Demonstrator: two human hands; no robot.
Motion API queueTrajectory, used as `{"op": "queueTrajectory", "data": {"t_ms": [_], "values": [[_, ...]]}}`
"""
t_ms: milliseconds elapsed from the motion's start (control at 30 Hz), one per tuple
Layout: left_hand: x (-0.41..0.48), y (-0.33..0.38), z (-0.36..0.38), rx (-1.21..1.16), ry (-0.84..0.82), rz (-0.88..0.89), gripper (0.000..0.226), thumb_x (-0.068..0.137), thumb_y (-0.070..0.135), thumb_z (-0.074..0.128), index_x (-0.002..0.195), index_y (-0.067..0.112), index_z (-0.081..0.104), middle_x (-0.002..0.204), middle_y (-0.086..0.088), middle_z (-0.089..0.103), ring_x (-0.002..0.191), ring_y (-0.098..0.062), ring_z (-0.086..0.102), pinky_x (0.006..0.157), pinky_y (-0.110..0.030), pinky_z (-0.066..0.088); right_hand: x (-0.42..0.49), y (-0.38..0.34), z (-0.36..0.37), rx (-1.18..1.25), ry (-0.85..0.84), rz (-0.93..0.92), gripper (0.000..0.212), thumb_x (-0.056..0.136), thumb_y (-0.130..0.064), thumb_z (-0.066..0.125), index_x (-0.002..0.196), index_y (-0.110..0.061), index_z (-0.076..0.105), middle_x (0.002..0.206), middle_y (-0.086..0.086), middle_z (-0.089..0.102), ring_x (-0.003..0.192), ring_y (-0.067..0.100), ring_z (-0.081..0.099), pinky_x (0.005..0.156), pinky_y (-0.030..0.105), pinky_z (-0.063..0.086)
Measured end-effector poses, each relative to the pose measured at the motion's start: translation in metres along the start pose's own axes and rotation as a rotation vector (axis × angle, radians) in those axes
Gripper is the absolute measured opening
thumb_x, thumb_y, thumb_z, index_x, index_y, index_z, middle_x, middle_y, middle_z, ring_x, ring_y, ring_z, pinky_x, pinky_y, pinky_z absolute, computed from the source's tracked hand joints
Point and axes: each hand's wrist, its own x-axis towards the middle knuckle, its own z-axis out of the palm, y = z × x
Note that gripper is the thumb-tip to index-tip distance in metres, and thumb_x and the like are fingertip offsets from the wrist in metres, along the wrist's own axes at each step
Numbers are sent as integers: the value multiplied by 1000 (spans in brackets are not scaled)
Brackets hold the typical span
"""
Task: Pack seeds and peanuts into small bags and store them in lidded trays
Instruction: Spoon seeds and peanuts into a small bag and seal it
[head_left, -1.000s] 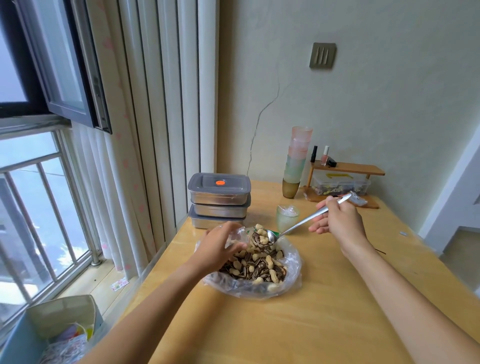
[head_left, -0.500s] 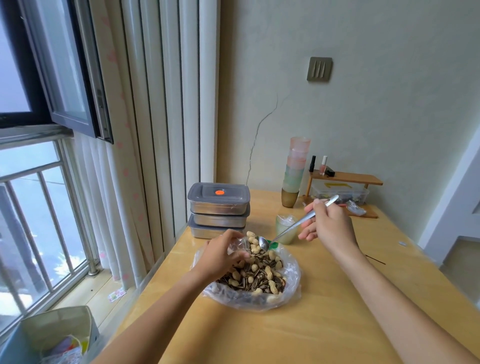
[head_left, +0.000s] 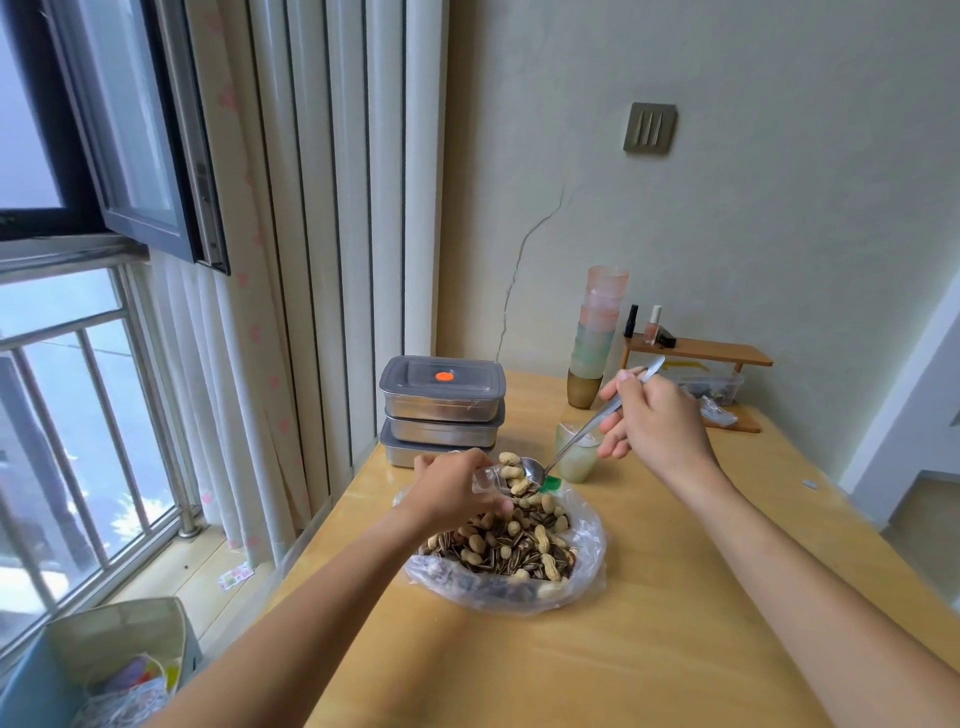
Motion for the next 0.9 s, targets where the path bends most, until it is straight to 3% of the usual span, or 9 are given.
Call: {"op": "queueTrajectory", "data": {"t_ms": [133, 233, 367, 467, 600, 767, 900], "values": [[-2, -2, 4, 4, -12, 6, 77, 77, 68, 72, 136, 22, 57, 115, 15, 68, 113, -11, 59, 101, -37, 27, -3, 1, 1, -28, 45, -45, 39, 111, -25, 37, 91, -8, 66, 62, 10, 70, 47, 22, 69, 49, 31, 55], [-2, 0, 5, -17, -16, 11, 76, 78, 68, 70, 138, 23, 56, 107, 19, 65, 104, -5, 56, 105, -37, 28, -6, -2, 3, -54, 43, -133, 37, 111, -25, 39, 90, -10, 65, 61, 8, 68, 46, 19, 68, 47, 26, 53], [-2, 6, 3, -55, 12, 1, 77, 80, 66, 71, 140, 22, 54, 108, 18, 63, 99, -2, 49, 97, -34, 26, -10, -9, 8, -44, 52, -192, 34, 111, -23, 40, 90, -10, 64, 62, 8, 67, 45, 16, 68, 45, 21, 51], [-2, 7, 3, -106, 39, -36, 75, 80, 66, 71, 136, 18, 55, 96, 22, 58, 97, -4, 49, 92, -33, 27, -13, -13, 12, -51, 78, -232, 34, 111, -22, 41, 88, -10, 63, 62, 6, 67, 45, 13, 67, 45, 20, 50], [-1, 4, 5, -185, 45, -79, 74, 78, 67, 71, 128, 15, 57, 80, 27, 53, 95, -7, 53, 107, -45, 38, -17, -14, 12, -92, 34, -309, 33, 111, -22, 40, 91, -12, 64, 63, 4, 66, 45, 10, 66, 50, 15, 48], [1, -3, 7, -254, 57, -87, 86, 66, 76, 65, 129, 18, 57, 91, 20, 58, 96, -11, 59, 106, -52, 44, -19, -15, 9, -109, 46, -373, 31, 111, -21, 42, 92, -13, 66, 65, -1, 64, 46, 10, 65, 51, 11, 46], [-1, -1, 7, -236, 72, -60, 76, 74, 68, 73, 130, 20, 56, 102, 17, 61, 101, -8, 55, 104, -41, 39, -20, -18, 7, -118, 38, -403, 32, 111, -19, 44, 89, -12, 68, 61, -7, 62, 46, 10, 63, 53, 17, 49]]}}
